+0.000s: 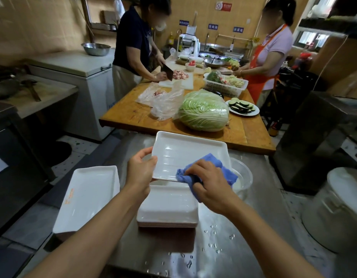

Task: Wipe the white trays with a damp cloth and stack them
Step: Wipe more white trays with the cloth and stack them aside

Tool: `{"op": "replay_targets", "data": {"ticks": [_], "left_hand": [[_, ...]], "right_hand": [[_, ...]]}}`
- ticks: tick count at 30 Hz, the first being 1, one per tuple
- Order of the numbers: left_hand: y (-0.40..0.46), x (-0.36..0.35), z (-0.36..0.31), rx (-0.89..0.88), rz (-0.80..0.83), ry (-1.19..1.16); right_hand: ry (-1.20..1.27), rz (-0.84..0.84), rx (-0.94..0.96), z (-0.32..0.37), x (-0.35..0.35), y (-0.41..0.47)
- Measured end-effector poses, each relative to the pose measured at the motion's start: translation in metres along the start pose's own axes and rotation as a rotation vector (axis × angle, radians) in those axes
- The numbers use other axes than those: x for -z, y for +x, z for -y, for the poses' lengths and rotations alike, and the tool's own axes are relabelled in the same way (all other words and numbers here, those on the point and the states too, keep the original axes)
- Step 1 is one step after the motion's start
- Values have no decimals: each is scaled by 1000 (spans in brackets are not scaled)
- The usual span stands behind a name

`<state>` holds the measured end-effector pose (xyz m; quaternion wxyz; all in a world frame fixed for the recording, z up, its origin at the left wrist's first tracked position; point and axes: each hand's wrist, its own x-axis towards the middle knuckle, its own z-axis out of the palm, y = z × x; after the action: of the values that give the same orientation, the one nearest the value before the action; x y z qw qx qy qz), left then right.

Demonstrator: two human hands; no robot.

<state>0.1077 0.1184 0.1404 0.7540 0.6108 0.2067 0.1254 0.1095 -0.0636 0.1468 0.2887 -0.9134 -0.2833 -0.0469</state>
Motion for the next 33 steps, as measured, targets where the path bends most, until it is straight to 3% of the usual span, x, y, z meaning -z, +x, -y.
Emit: {"op": "replay_targets", "data": {"ticks": [10, 15, 20, 28, 33], "left_hand": [[10, 12, -1, 24, 57, 38], [18, 7, 0, 50, -17, -8], [24, 11, 9, 92, -59, -21], [31, 16, 1, 133, -36, 20], [27, 13, 6, 158, 36, 219]], "right_hand": [[-441, -76, -44, -55, 31, 22], [-355, -11, -56, -50, 16, 2], [-159, -65, 63, -37, 5, -27], [-336, -181, 241, -53, 21, -33], [-296, -224, 297, -45, 23, -31]]}}
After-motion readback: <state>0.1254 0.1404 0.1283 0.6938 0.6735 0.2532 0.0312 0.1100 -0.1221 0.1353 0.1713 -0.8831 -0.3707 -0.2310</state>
